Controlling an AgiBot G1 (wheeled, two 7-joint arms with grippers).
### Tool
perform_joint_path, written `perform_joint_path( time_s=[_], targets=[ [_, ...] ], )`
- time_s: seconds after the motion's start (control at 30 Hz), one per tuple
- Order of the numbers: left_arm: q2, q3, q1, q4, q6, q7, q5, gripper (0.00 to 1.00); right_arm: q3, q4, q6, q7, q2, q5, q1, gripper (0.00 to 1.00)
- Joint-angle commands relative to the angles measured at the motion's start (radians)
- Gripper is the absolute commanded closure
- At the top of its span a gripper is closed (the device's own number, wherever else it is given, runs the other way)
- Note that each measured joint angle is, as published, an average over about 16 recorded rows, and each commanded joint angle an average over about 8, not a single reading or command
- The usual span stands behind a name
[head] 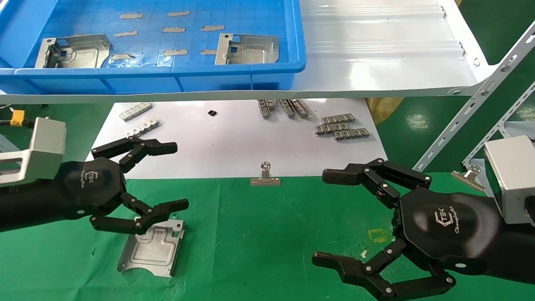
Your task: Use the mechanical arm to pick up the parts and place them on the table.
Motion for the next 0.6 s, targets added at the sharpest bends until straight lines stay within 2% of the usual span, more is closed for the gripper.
perform_joint_path(
  time_s=[0.03, 0.6],
  targets=[
    [-0.010, -0.014, 0.024, -0.045, -0.003, -0.026, -0.017, 0.00, 0.000, 0.000, 0.000, 0.000, 0.000, 0.000, 0.000, 0.00],
    [-0.087, -0.129, 0.217, -0.406, -0.031, -0.232, -0.149, 0.00, 0.000, 0.000, 0.000, 0.000, 0.000, 0.000, 0.000, 0.00]
  ],
)
